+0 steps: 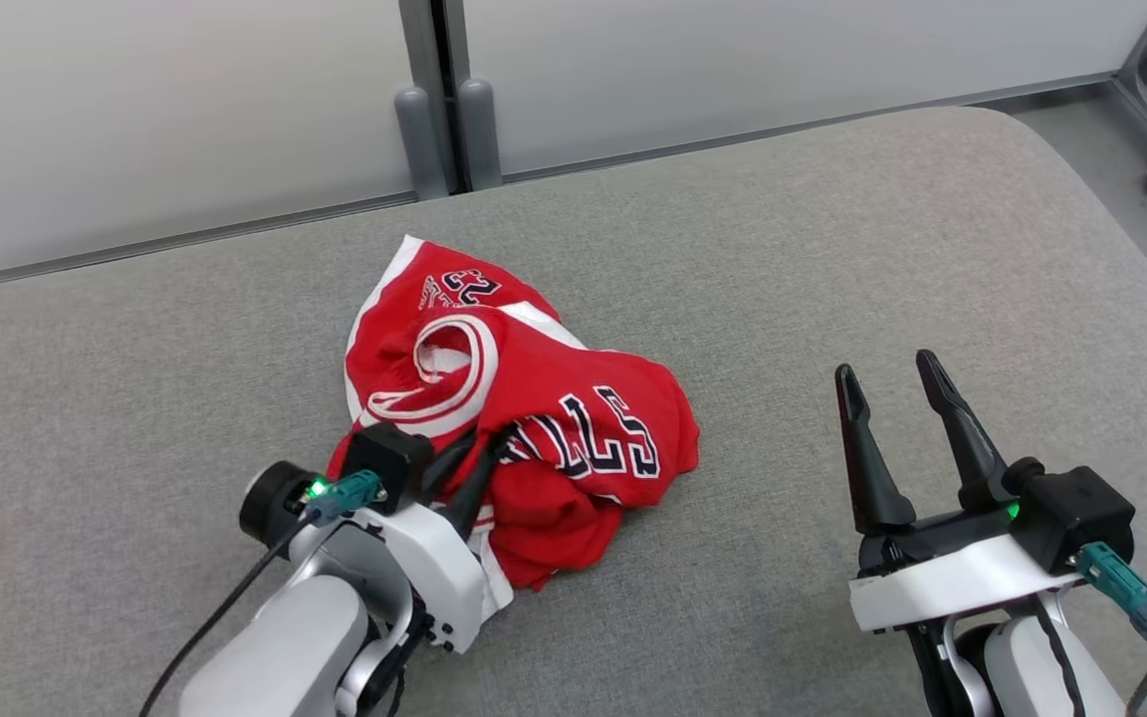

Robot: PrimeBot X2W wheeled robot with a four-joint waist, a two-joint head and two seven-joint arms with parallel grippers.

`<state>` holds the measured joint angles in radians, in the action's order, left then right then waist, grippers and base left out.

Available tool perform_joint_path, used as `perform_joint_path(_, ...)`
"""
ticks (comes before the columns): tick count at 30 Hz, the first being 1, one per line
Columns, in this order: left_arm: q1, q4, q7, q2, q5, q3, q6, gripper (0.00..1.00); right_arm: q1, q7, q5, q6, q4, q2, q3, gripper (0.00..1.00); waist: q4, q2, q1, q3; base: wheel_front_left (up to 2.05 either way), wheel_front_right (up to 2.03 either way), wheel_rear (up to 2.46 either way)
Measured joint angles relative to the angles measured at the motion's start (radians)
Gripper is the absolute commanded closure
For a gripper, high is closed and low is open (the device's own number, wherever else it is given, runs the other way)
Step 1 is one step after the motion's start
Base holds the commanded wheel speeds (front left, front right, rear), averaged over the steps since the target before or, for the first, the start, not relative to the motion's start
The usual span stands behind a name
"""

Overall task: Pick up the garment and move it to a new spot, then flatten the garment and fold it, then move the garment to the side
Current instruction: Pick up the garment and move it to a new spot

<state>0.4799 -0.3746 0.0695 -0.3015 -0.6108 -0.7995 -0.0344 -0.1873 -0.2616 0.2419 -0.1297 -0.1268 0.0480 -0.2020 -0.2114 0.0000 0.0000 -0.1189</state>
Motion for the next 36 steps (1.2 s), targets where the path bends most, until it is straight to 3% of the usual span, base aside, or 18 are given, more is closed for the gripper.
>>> perform_joint_path(1, 0.001, -0.032, 0.014, 0.015, 0.004, -0.009, 0.009, 0.00, -0.001, 0.000, 0.000, 0.000, -0.003, 0.000, -0.002, 0.00, 0.007, 0.0000, 0.0000, 0.002, 0.00, 0.00, 0.00)
perform_joint_path(5, 0.019, -0.100, 0.085, 0.062, 0.003, -0.009, 0.026, 0.00, -0.001, 0.000, 0.000, 0.000, -0.011, -0.001, -0.002, 0.00, 0.033, 0.0000, 0.0000, 0.018, 0.00, 0.00, 0.00)
perform_joint_path(12, 0.017, -0.047, 0.111, 0.041, 0.007, 0.009, -0.003, 0.00, 0.023, 0.000, -0.003, 0.000, -0.011, 0.000, 0.014, 0.00, 0.073, 0.0000, 0.0000, 0.051, 0.00, 0.00, 0.00)
perform_joint_path(15, 0.011, 0.000, 0.048, 0.013, -0.016, 0.015, -0.011, 0.00, 0.030, 0.000, -0.012, 0.000, -0.011, -0.001, 0.018, 0.00, 0.085, 0.0000, 0.0000, 0.056, 0.00, 0.00, 0.00)
perform_joint_path(18, 0.007, 0.036, -0.067, 0.000, -0.078, 0.011, 0.016, 0.00, 0.030, 0.000, -0.014, 0.000, -0.010, 0.000, 0.018, 0.00, 0.089, 0.0000, 0.0000, 0.055, 0.00, 0.00, 0.00)
perform_joint_path(23, 0.055, 0.080, -0.197, -0.018, -0.125, 0.018, 0.025, 0.00, 0.024, 0.000, -0.014, 0.000, -0.007, -0.001, 0.002, 0.00, 0.081, 0.0000, 0.0000, 0.037, 0.00, 0.00, 0.00)
perform_joint_path(27, 0.106, 0.059, -0.256, -0.022, -0.142, 0.028, 0.026, 0.00, 0.012, 0.000, -0.014, 0.000, -0.006, -0.001, -0.006, 0.00, 0.066, 0.0000, 0.0000, 0.010, 0.00, 0.00, 0.00)
perform_joint_path(33, 0.150, -0.010, -0.315, 0.007, -0.181, 0.010, 0.082, 0.00, -0.007, 0.000, -0.011, 0.000, -0.006, 0.000, -0.013, 0.00, 0.044, 0.0000, 0.0000, -0.033, 0.00, 0.00, 0.00)
perform_joint_path(34, 0.156, -0.014, -0.306, 0.010, -0.181, 0.010, 0.088, 0.23, -0.009, 0.000, -0.011, 0.000, -0.005, 0.000, -0.013, 0.00, 0.040, 0.0000, 0.0000, -0.039, 0.00, 0.00, 0.00)
perform_joint_path(35, 0.160, -0.015, -0.292, 0.015, -0.181, 0.011, 0.093, 0.87, -0.009, 0.000, -0.010, 0.000, -0.006, -0.001, -0.012, 0.00, 0.038, 0.0000, 0.0000, -0.042, 0.00, 0.00, 0.00)
perform_joint_path(36, 0.164, -0.015, -0.282, 0.019, -0.180, 0.010, 0.095, 1.00, -0.009, 0.000, -0.010, 0.000, -0.006, -0.001, -0.010, 0.00, 0.037, 0.0000, 0.0000, -0.044, 0.00, 0.00, 0.00)
